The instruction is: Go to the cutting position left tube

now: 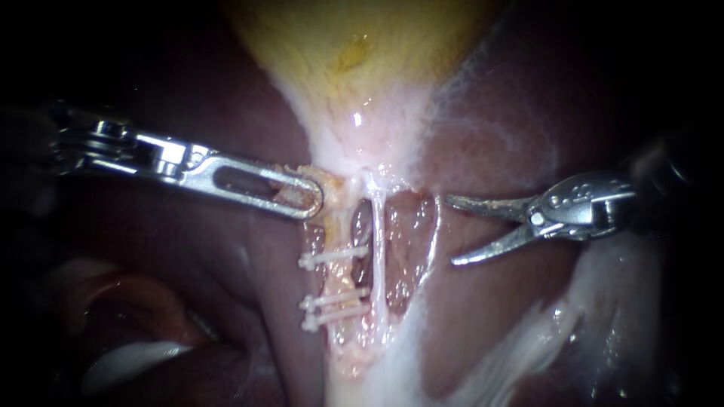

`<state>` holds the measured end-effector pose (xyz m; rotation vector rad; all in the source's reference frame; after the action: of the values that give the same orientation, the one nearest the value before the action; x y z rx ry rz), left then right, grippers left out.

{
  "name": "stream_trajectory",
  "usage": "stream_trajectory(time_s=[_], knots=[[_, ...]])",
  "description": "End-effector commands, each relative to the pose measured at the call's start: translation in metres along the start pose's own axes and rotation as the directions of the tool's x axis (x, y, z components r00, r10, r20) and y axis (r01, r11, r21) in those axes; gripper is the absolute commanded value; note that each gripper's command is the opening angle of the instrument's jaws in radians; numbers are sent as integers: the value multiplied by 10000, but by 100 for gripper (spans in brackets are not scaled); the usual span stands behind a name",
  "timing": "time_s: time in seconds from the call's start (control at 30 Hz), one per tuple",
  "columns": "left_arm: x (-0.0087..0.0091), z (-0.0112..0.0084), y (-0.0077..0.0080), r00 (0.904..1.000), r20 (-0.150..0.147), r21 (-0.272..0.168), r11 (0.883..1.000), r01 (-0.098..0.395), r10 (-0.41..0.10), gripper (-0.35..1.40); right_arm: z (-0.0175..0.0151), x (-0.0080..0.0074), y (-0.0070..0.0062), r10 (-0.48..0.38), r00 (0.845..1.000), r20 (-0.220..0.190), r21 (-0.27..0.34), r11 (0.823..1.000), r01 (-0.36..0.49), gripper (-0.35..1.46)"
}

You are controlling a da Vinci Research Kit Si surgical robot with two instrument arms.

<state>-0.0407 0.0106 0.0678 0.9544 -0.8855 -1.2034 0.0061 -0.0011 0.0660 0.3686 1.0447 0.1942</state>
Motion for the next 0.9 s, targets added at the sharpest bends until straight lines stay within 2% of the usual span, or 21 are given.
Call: stream_trajectory(time_s=[0.03, 0.27, 0.43, 0.57, 0.73, 0.9], knots=[[0, -2, -1, 10000, -7, 9, 10000, 1, -1, -35, 0, 0, 0, 1, 10000, -6, 11, 10000, -1, 144], [-5, -22, -6, 9999, -138, 130, 9999, 43, -42, -35, 0, -1, 0, -3, 10000, 13, 71, 10000, 3, 144], [-11, -46, -20, 9999, -93, 77, 9999, 121, -120, -35, 0, -1, 0, -2, 10000, 8, 99, 10000, 2, 144], [-15, -60, -31, 9998, 16, 231, 9996, 184, -184, -35, 1, -1, 0, -3, 10000, 3, 128, 9999, 3, 144], [-16, -64, -41, 9997, 87, 333, 9992, 224, -227, -35, 1, -1, 0, -2, 10000, 3, 128, 9999, 2, 144], [-16, -64, -41, 9997, 89, 331, 9992, 222, -225, -35, 5, -3, -2, -31, 10000, -15, 235, 9997, 31, 144]])
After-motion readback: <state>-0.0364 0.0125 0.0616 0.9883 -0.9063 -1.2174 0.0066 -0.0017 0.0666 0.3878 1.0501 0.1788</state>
